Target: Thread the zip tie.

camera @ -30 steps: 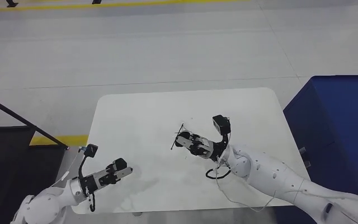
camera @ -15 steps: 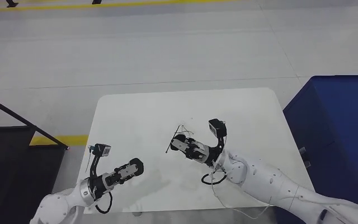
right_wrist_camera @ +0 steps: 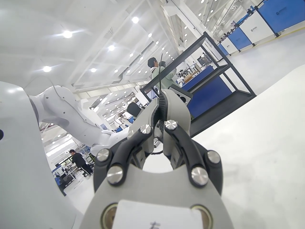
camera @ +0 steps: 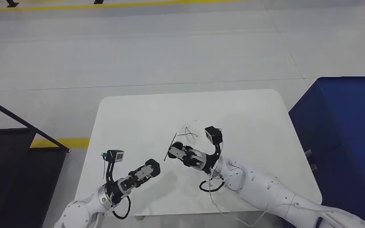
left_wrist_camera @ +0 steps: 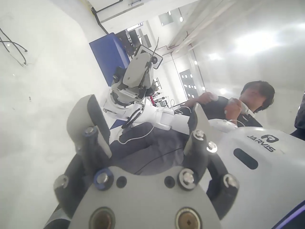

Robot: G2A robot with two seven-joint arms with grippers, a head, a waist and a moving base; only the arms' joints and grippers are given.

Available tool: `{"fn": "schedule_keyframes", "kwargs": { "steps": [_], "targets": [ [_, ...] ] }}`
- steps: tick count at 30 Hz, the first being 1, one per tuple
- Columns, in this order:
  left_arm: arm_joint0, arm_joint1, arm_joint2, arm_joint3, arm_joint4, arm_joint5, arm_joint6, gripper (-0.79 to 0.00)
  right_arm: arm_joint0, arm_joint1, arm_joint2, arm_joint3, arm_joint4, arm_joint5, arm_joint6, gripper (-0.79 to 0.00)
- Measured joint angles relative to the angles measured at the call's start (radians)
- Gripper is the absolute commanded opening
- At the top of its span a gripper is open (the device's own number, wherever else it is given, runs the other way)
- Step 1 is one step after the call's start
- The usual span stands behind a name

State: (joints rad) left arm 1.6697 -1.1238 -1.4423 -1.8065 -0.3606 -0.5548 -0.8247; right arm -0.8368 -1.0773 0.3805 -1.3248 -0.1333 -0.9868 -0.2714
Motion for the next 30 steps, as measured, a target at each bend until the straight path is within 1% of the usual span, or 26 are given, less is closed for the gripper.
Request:
{"fn": "schedule_keyframes", "kwargs": {
  "steps": [3, 4, 6, 7, 8, 10, 11, 17, 22, 24, 27, 30],
  "targets": [
    [0.004, -0.001, 0.016, -0.004, 0.011, -0.002, 0.01, -0.443, -0.009, -0.012, 0.014, 0.014, -0.007, 0.01, 0.022, -0.785],
    [0.005, -0.001, 0.02, -0.004, 0.016, -0.006, 0.015, -0.468, -0.014, -0.017, 0.019, 0.018, -0.008, 0.011, 0.029, -0.785],
    [0.007, -0.001, 0.024, -0.004, 0.023, -0.013, 0.026, -0.542, -0.021, -0.023, 0.025, 0.025, -0.007, 0.012, 0.043, -0.785],
    [0.007, -0.001, 0.027, -0.004, 0.026, -0.013, 0.035, -0.551, -0.025, -0.028, 0.03, 0.028, -0.006, 0.012, 0.053, -0.785],
    [0.006, -0.002, 0.029, -0.003, 0.026, -0.011, 0.04, -0.548, -0.028, -0.03, 0.033, 0.03, -0.004, 0.011, 0.061, -0.785],
    [0.003, -0.001, 0.032, -0.003, 0.026, -0.006, 0.047, -0.511, -0.034, -0.037, 0.042, 0.033, 0.0, 0.008, 0.077, -0.785],
    [0.002, -0.001, 0.033, -0.003, 0.028, -0.005, 0.049, -0.505, -0.037, -0.04, 0.045, 0.033, 0.001, 0.007, 0.083, -0.785],
    [0.004, -0.001, 0.035, -0.008, 0.071, -0.022, 0.081, -0.496, -0.05, -0.061, 0.064, 0.032, 0.008, 0.006, 0.128, -0.785],
    [0.001, 0.001, 0.036, 0.001, 0.076, -0.016, 0.09, -0.502, -0.055, -0.077, 0.087, 0.046, 0.017, -0.002, 0.152, -0.785],
    [-0.001, 0.002, 0.033, 0.005, 0.072, -0.014, 0.09, -0.496, -0.057, -0.083, 0.099, 0.052, 0.018, -0.004, 0.154, -0.785],
    [-0.002, 0.004, 0.025, 0.011, 0.053, -0.009, 0.087, -0.52, -0.058, -0.088, 0.128, 0.061, 0.014, -0.002, 0.149, -0.785],
    [-0.002, 0.006, 0.014, 0.018, 0.003, -0.002, 0.076, -0.502, -0.066, -0.088, 0.181, 0.066, 0.01, 0.026, 0.113, -0.785]
  ]
}}
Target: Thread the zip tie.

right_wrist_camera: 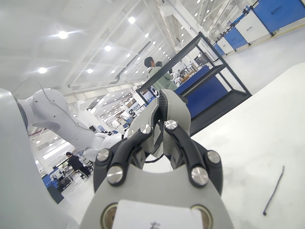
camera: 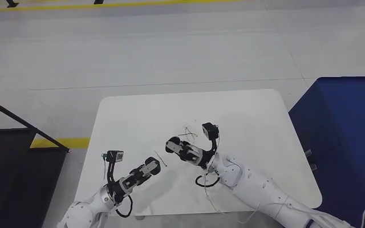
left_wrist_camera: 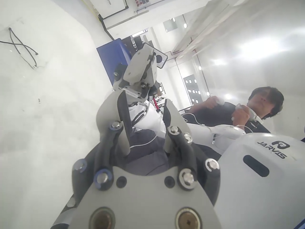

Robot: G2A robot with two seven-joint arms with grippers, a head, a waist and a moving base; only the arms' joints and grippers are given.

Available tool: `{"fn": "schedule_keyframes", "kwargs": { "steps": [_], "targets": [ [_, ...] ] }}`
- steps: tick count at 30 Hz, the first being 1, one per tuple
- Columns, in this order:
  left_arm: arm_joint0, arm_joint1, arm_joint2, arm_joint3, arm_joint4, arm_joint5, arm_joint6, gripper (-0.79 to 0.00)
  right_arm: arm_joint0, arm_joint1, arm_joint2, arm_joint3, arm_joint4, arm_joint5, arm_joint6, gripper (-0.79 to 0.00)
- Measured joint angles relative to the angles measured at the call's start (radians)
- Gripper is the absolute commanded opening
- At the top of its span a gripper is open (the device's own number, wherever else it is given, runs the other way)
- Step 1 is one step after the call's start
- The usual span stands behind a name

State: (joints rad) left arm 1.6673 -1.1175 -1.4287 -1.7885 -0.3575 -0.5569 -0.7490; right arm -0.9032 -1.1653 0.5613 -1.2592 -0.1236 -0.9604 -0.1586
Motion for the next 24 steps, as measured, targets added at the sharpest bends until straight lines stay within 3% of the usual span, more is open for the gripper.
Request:
{"fn": "schedule_keyframes", "kwargs": {
  "steps": [1, 2, 3, 6, 20, 22, 24],
  "targets": [
    [0.0, 0.001, -0.003, 0.003, -0.024, 0.005, -0.007, -0.431, -0.004, 0.0, 0.015, -0.002, 0.0, 0.012, -0.01, -0.659],
    [-0.002, 0.002, -0.008, 0.008, -0.05, 0.01, -0.017, -0.163, -0.007, 0.001, 0.029, -0.006, -0.001, 0.023, -0.016, -0.428],
    [-0.005, 0.003, -0.014, 0.013, -0.075, 0.016, -0.028, 0.0, -0.01, 0.001, 0.041, -0.01, -0.004, 0.03, -0.019, 0.0],
    [-0.012, 0.006, -0.034, 0.03, -0.137, 0.031, -0.059, 0.0, -0.013, 0.002, 0.05, -0.014, -0.006, 0.034, -0.02, 0.0],
    [-0.012, 0.006, -0.035, 0.029, -0.135, 0.032, -0.058, 0.0, -0.012, 0.002, 0.049, -0.016, -0.007, 0.035, -0.017, 0.0],
    [-0.021, 0.009, -0.061, 0.025, -0.132, 0.046, -0.05, 0.0, -0.003, 0.002, 0.06, -0.04, -0.048, 0.086, 0.015, 0.0],
    [-0.021, 0.014, -0.108, 0.022, -0.144, 0.057, -0.039, 0.0, 0.004, 0.004, 0.081, -0.082, -0.11, 0.204, 0.055, 0.0]
  ]
}}
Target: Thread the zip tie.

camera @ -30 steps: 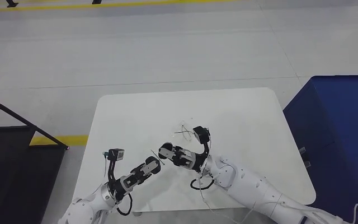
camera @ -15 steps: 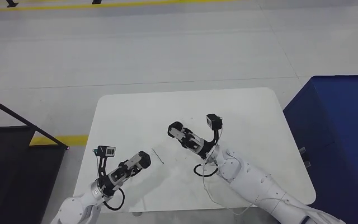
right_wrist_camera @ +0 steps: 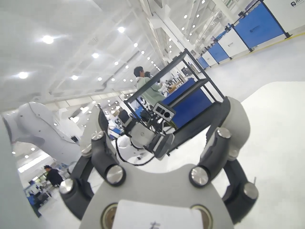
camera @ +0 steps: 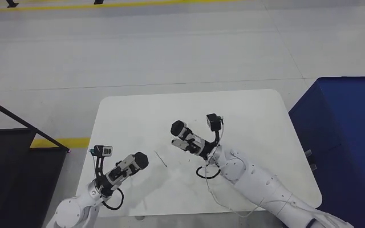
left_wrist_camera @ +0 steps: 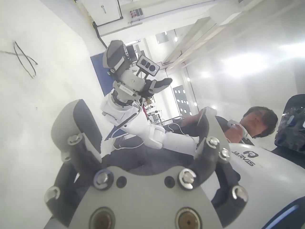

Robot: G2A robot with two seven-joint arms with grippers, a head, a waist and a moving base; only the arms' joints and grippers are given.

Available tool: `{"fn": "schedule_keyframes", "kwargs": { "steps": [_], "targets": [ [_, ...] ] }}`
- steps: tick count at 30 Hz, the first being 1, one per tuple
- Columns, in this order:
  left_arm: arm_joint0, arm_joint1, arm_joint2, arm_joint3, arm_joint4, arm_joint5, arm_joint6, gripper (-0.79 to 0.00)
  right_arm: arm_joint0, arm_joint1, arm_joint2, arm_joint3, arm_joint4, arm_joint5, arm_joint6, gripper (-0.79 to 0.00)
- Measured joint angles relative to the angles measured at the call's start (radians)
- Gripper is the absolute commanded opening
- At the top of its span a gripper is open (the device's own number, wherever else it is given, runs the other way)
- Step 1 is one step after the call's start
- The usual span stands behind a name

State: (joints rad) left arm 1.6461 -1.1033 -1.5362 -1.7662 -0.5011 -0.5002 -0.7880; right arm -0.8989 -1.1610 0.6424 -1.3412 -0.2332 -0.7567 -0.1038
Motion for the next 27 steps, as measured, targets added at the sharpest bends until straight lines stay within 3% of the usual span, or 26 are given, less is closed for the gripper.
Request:
{"fn": "schedule_keyframes", "kwargs": {
  "steps": [7, 9, 11, 18, 21, 23, 27],
  "targets": [
    [0.015, 0.019, -0.147, 0.052, -0.131, 0.044, -0.132, 0.0, 0.008, 0.027, 0.066, -0.241, 0.048, 0.594, 0.454, 0.0],
    [0.013, 0.02, -0.151, 0.061, -0.136, 0.045, -0.144, 0.0, 0.018, 0.027, 0.061, -0.288, 0.066, 0.692, 0.578, 0.0],
    [0.013, 0.02, -0.15, 0.059, -0.135, 0.045, -0.141, 0.0, 0.032, 0.026, 0.055, -0.308, 0.054, 0.738, 0.668, 0.0],
    [0.013, 0.02, -0.15, 0.059, -0.134, 0.045, -0.14, 0.0, 0.026, 0.023, 0.051, -0.309, 0.06, 0.727, 0.66, 0.0],
    [0.013, 0.02, -0.15, 0.059, -0.134, 0.045, -0.14, 0.0, 0.054, 0.012, 0.05, -0.245, 0.178, 0.704, 0.796, 0.0],
    [0.013, 0.02, -0.15, 0.059, -0.134, 0.045, -0.14, 0.0, 0.145, -0.006, 0.016, -0.201, 0.228, 0.796, 0.93, 0.0],
    [0.013, 0.02, -0.15, 0.059, -0.134, 0.045, -0.14, 0.0, 0.284, -0.044, -0.058, -0.141, 0.203, 1.116, 1.118, 0.0]
  ]
}}
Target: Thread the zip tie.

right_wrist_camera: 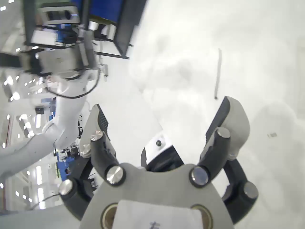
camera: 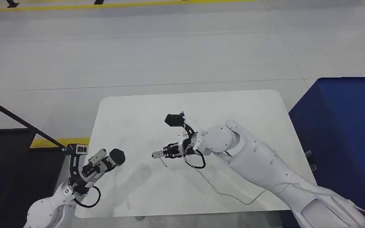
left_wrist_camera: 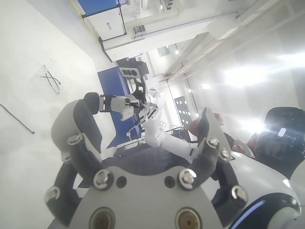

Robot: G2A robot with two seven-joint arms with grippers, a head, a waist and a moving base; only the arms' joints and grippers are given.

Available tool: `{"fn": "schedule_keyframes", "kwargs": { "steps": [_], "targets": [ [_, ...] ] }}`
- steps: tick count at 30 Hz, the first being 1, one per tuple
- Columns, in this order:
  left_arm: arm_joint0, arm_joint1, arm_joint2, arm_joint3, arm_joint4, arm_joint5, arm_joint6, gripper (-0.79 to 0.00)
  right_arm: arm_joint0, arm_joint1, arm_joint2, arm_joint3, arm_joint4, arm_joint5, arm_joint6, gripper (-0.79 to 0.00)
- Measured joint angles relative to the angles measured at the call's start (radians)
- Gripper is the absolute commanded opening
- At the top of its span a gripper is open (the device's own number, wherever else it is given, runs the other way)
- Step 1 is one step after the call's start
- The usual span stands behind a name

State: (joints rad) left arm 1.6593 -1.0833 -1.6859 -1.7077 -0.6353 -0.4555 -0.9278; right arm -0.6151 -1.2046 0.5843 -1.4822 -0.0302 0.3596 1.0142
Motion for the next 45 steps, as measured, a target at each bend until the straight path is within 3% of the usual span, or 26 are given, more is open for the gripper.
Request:
{"fn": "schedule_keyframes", "kwargs": {
  "steps": [4, 12, 15, 18, 23, 27, 32, 34, 45],
  "targets": [
    [0.0, 0.0, 0.0, 0.0, 0.0, 0.0, 0.0, 0.0, 0.118, -0.041, -0.087, 0.062, -0.058, 0.158, 0.121, 0.0],
    [0.0, 0.0, 0.0, 0.0, 0.0, 0.0, 0.0, 0.0, 0.114, -0.041, -0.087, 0.062, -0.054, 0.154, 0.121, 0.0],
    [0.0, 0.0, 0.0, 0.0, 0.0, 0.0, 0.0, 0.0, 0.119, -0.052, -0.103, 0.106, 0.003, 0.078, 0.159, 0.0],
    [0.0, 0.0, 0.0, 0.0, 0.0, 0.0, 0.0, 0.0, 0.2, -0.091, -0.2, 0.114, -0.082, 0.083, 0.205, 0.0],
    [0.0, 0.0, 0.0, 0.0, 0.0, 0.0, 0.0, 0.0, 0.293, -0.197, -0.36, 0.182, -0.355, 0.109, 0.229, 0.0],
    [0.0, 0.0, 0.0, 0.0, 0.0, 0.0, 0.0, 0.0, 0.304, -0.286, -0.417, 0.28, -0.425, 0.029, 0.234, -0.04],
    [0.0, 0.0, 0.0, 0.0, 0.0, 0.0, 0.0, 0.0, 0.287, -0.387, -0.414, 0.451, -0.386, -0.104, 0.239, -0.172],
    [0.0, 0.0, 0.0, 0.0, 0.0, 0.0, 0.0, 0.0, 0.285, -0.422, -0.414, 0.519, -0.373, -0.143, 0.231, -0.4],
    [0.0, 0.0, 0.0, 0.0, 0.0, 0.0, 0.0, 0.0, 0.273, -0.554, -0.414, 0.767, -0.377, -0.224, 0.219, -0.539]
  ]
}}
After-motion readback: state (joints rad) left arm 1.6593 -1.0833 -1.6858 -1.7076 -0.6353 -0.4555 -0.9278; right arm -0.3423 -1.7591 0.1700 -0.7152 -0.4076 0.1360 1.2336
